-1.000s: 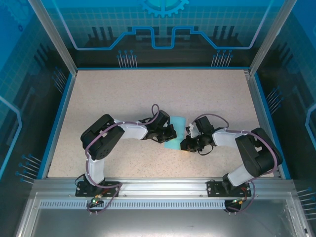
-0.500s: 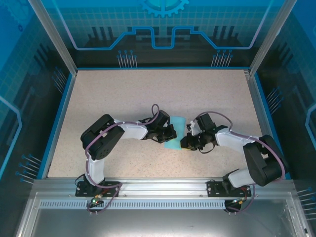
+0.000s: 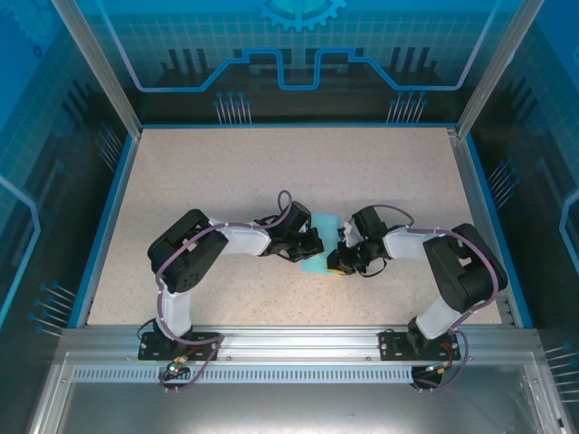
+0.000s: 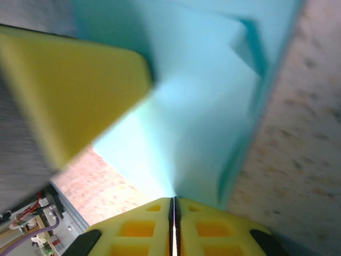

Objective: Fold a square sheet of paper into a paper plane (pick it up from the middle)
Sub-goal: Fold the triangle a second time at the center of the table.

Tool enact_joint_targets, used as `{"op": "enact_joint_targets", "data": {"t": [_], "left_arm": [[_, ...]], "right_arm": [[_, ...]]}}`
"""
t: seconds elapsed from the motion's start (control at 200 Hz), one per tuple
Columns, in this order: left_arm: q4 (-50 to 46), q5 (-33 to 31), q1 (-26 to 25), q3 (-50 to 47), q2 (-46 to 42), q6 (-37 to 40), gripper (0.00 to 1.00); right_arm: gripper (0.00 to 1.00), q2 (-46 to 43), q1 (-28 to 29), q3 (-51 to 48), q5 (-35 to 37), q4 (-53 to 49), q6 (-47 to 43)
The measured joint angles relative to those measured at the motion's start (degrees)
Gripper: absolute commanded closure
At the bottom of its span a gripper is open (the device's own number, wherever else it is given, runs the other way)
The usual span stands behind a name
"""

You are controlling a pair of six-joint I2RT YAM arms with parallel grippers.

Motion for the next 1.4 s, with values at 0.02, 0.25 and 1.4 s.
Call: {"op": "enact_joint_targets", "data": {"t": [0.02, 0.25, 1.4], "left_arm": [[-0.07, 0.13, 0.0, 0.07, -0.02, 0.2, 0.9], [-3.8, 0.2, 0.0, 1.2, -0.7, 3.3, 0.86], [7.02, 4.31, -0.63, -3.37, -0.39, 1.29, 0.79]], "right_arm": [[0.92, 0.04, -0.15, -0.09, -0.28, 0.17, -0.17], [0.96, 0.76, -0.52, -0.76, -2.03, 2.21, -0.15], [0.89, -4.79, -0.66, -2.08, -0.04, -1.36, -0.2]]}}
